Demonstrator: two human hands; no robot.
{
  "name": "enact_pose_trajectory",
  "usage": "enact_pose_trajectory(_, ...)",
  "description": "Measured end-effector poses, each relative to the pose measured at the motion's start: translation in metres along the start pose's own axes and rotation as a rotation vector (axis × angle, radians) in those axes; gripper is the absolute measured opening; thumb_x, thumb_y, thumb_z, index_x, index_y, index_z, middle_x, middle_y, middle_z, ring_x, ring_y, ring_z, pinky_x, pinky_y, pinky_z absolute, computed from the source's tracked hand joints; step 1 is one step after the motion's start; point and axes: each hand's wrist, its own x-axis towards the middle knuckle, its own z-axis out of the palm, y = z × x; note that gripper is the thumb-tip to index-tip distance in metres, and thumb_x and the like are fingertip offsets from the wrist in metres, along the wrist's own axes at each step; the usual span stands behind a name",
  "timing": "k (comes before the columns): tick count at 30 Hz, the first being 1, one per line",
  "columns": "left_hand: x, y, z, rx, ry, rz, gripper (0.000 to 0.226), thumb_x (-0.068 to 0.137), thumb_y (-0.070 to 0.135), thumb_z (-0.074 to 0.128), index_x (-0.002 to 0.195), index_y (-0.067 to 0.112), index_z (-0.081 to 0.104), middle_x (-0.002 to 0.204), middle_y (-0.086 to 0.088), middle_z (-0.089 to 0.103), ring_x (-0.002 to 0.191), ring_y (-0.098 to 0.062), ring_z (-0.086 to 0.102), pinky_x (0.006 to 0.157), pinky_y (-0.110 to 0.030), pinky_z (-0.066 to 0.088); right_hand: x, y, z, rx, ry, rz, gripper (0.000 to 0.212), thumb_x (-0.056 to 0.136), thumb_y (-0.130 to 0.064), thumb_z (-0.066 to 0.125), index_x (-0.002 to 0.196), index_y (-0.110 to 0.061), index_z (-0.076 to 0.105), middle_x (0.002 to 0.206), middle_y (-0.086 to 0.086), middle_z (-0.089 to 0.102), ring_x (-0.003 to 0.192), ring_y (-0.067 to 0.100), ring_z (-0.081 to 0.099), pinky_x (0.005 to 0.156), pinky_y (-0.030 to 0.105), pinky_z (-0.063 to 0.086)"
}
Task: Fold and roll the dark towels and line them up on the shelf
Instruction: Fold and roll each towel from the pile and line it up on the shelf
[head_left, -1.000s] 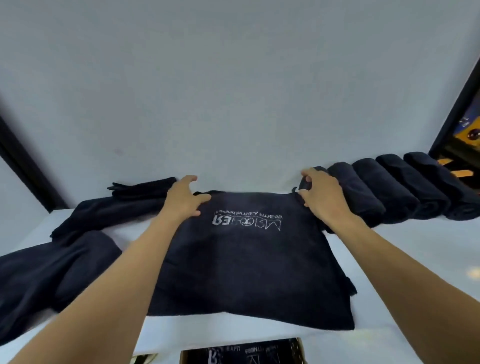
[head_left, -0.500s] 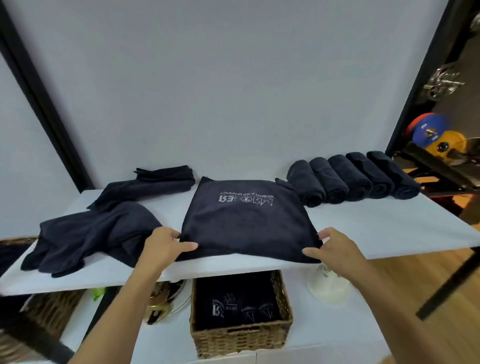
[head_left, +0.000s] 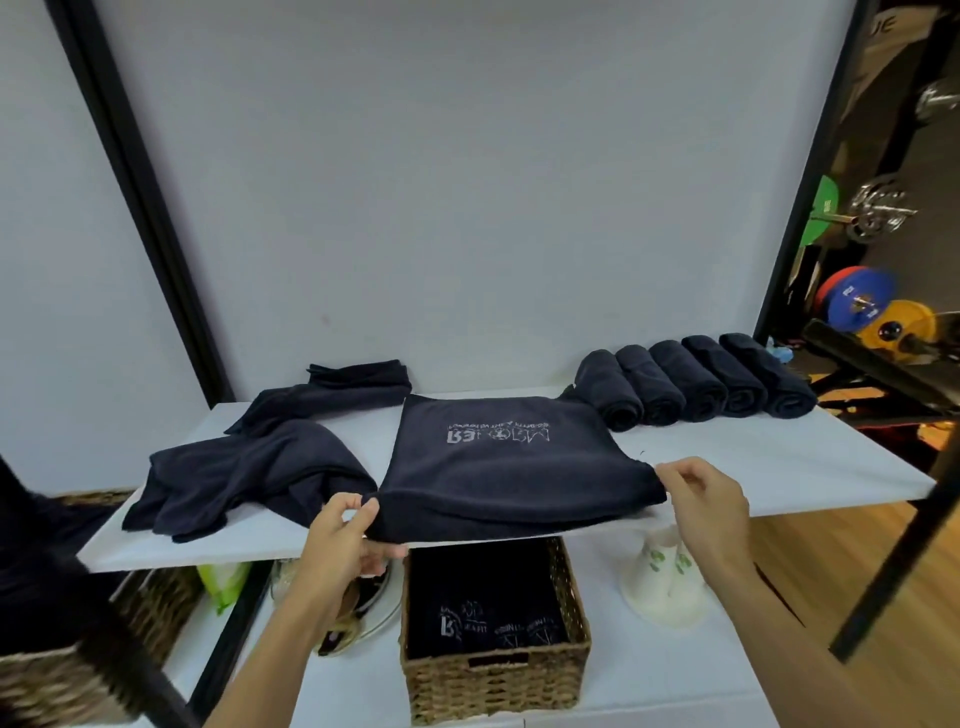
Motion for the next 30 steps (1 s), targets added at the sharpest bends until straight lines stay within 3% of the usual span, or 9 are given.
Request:
enact_pose_trajectory(4, -0.009, -0.012, 0.002, -0.058, 0.004, 0.008, 0.016, 0.101, 0.016, 0.049, 0.101, -0.001, 0.05, 0.091, -0.025, 0.071, 0.07, -0.039, 0.071, 0.064, -0.041, 0.055, -0.003, 0.014, 0.001, -0.058, -0.107, 0.098, 0.015, 0.089, -0.023, 0.06, 0.076, -0.016, 0.066, 0.076, -0.003, 0.069, 0.079, 0.02, 0.065, 0.072, 0.04, 0.051)
enact_pose_trajectory(7, -0.011, -0.016, 0.002, -0.073, 0.012, 0.01, 0.015, 0.101, 0.016, 0.05, 0.098, 0.001, 0.051, 0.09, -0.023, 0.071, 0.069, -0.037, 0.07, 0.066, -0.042, 0.056, -0.01, 0.021, 0.009, -0.095, -0.198, 0.16, 0.012, 0.092, -0.026, 0.061, 0.085, -0.016, 0.063, 0.086, 0.001, 0.068, 0.081, 0.017, 0.065, 0.078, 0.042, 0.055)
enact_pose_trajectory(12, -0.012, -0.019, 0.0, -0.062, 0.015, -0.019, 0.014, 0.1, 0.017, 0.052, 0.091, 0.007, 0.051, 0.09, -0.022, 0.071, 0.073, -0.037, 0.07, 0.066, -0.041, 0.056, -0.025, 0.032, 0.012, -0.286, -0.134, 0.099, 0.015, 0.088, -0.03, 0.067, 0.081, -0.021, 0.056, 0.08, -0.008, 0.063, 0.081, 0.014, 0.062, 0.066, 0.031, 0.047)
enact_pose_trajectory(16, -0.015, -0.024, -0.003, -0.049, 0.022, -0.025, 0.015, 0.1, 0.018, 0.053, 0.089, 0.009, 0.051, 0.091, -0.022, 0.071, 0.074, -0.036, 0.071, 0.068, -0.04, 0.057, -0.035, 0.036, 0.012, -0.073, -0.17, 0.194, 0.026, 0.084, -0.029, 0.075, 0.098, -0.017, 0.057, 0.092, -0.004, 0.063, 0.088, 0.013, 0.061, 0.076, 0.027, 0.045)
enact_pose_trajectory(21, -0.02, -0.023, -0.004, -0.095, 0.042, -0.023, 0.012, 0.1, 0.018, 0.053, 0.092, 0.008, 0.052, 0.093, -0.024, 0.071, 0.074, -0.035, 0.07, 0.064, -0.035, 0.056, -0.042, 0.027, 0.01, 0.133, -0.35, 0.167, 0.014, 0.082, -0.023, 0.077, 0.083, -0.013, 0.067, 0.076, -0.008, 0.068, 0.072, 0.003, 0.061, 0.066, 0.015, 0.044)
enact_pose_trajectory(24, -0.023, -0.018, -0.005, -0.122, 0.048, -0.006, 0.012, 0.1, 0.018, 0.053, 0.093, 0.008, 0.052, 0.091, -0.022, 0.071, 0.069, -0.031, 0.07, 0.059, -0.031, 0.056, -0.037, 0.017, 0.006, 0.229, -0.254, 0.106, 0.018, 0.085, -0.016, 0.071, 0.072, -0.012, 0.06, 0.067, -0.009, 0.06, 0.062, 0.002, 0.054, 0.061, 0.017, 0.042)
enact_pose_trajectory(27, -0.023, -0.013, -0.007, -0.145, 0.06, 0.018, 0.011, 0.1, 0.019, 0.053, 0.092, 0.01, 0.053, 0.09, -0.018, 0.071, 0.069, -0.031, 0.07, 0.055, -0.028, 0.056, -0.024, 0.003, 0.003, 0.326, -0.135, 0.106, 0.014, 0.089, -0.015, 0.066, 0.078, -0.012, 0.058, 0.083, -0.001, 0.063, 0.078, 0.011, 0.055, 0.076, 0.031, 0.045)
enact_pose_trajectory(30, -0.023, -0.008, -0.009, -0.153, 0.066, 0.045, 0.01, 0.1, 0.021, 0.053, 0.092, 0.014, 0.054, 0.086, -0.012, 0.073, 0.07, -0.03, 0.071, 0.064, -0.035, 0.055, -0.01, -0.008, 0.003, 0.335, -0.058, 0.147, 0.013, 0.091, -0.022, 0.063, 0.08, -0.017, 0.058, 0.086, 0.001, 0.061, 0.084, 0.019, 0.054, 0.079, 0.037, 0.048)
